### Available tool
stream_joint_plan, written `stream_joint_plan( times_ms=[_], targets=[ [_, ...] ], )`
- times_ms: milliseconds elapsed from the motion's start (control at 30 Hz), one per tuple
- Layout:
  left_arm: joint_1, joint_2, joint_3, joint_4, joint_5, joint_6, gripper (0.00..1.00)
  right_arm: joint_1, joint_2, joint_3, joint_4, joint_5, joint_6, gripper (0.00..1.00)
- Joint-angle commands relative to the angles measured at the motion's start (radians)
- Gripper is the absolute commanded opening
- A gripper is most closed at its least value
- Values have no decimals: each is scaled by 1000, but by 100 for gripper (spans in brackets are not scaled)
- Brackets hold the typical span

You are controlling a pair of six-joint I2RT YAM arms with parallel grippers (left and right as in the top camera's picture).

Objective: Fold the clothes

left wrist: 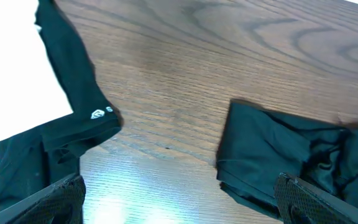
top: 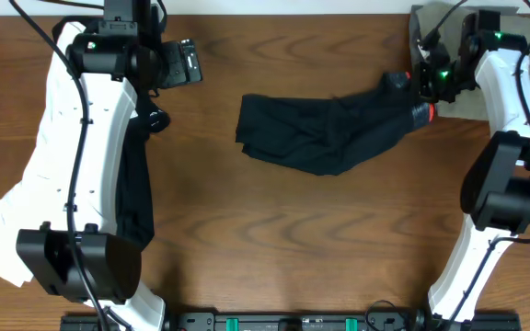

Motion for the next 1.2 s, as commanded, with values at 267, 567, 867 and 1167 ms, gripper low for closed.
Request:
stream_joint_plan(
  times_ms=[267, 567, 867, 1167],
  targets=[
    [139, 6, -5, -27, -31, 14, 98, 230, 3, 142, -72, -3, -37, 1],
    [209, 6, -5, -32, -31, 14, 98, 431, 3, 163, -38, 79, 52, 1],
    [211, 7, -5, -33, -31, 22, 98, 565, 3, 163, 25, 217, 126, 1],
    [211, 7, -31, -34, -31, 22, 98, 517, 3, 163, -2, 220, 179, 1]
  ],
)
